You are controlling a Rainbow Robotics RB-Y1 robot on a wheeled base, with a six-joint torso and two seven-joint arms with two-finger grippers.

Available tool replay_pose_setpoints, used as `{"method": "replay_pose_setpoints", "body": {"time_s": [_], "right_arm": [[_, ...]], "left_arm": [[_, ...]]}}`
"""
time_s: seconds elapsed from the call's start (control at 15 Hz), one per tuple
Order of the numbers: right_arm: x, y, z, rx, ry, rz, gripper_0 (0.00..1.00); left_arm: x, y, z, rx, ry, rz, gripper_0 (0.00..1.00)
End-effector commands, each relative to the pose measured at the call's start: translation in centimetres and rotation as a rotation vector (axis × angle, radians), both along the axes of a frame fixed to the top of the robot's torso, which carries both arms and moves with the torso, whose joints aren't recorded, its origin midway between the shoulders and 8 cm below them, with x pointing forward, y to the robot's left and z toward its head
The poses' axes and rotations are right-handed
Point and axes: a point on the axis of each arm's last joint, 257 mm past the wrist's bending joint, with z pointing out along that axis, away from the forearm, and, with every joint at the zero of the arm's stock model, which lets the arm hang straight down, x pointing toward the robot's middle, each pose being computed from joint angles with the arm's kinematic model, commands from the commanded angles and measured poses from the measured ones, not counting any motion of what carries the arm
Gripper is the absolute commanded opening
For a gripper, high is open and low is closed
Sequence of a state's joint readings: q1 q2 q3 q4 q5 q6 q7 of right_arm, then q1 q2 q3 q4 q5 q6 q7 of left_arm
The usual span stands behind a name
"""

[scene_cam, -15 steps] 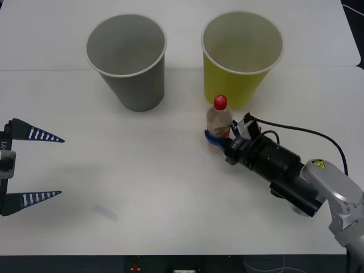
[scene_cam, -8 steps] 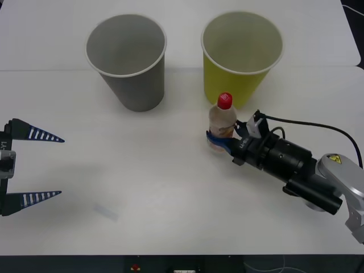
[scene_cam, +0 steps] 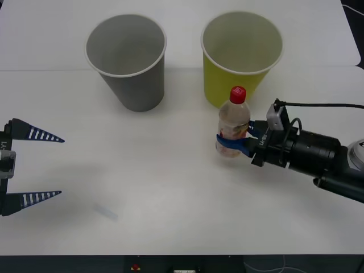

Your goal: Put the can into the green bin and the plastic bottle into the gray bin

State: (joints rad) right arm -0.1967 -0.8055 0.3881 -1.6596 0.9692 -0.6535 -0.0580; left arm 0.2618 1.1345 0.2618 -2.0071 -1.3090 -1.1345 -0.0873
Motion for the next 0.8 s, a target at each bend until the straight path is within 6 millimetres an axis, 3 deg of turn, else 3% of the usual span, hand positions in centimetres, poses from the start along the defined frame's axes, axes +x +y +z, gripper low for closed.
{"method": "replay_pose_setpoints", "body": {"time_s": [0.07,0.4,0.6,0.8], "right_arm": [[-1.3,-0.8,1.1,-0.073,0.031,0.022,0.00],[-2.8,-2.8,3.3,-0.216,0.113,0.051,0.00],[-3.9,-5.2,5.3,-0.358,0.180,0.001,0.00],[-5.1,-5.8,7.9,-0.429,0.238,-0.055,0.00]], "left_arm": [[0.0,0.0,0.0,0.000,0.000,0.000,1.00],[0.0,0.0,0.0,0.000,0.000,0.000,1.00],[0.0,0.0,0.0,0.000,0.000,0.000,1.00],[0.0,0.0,0.0,0.000,0.000,0.000,1.00]]}}
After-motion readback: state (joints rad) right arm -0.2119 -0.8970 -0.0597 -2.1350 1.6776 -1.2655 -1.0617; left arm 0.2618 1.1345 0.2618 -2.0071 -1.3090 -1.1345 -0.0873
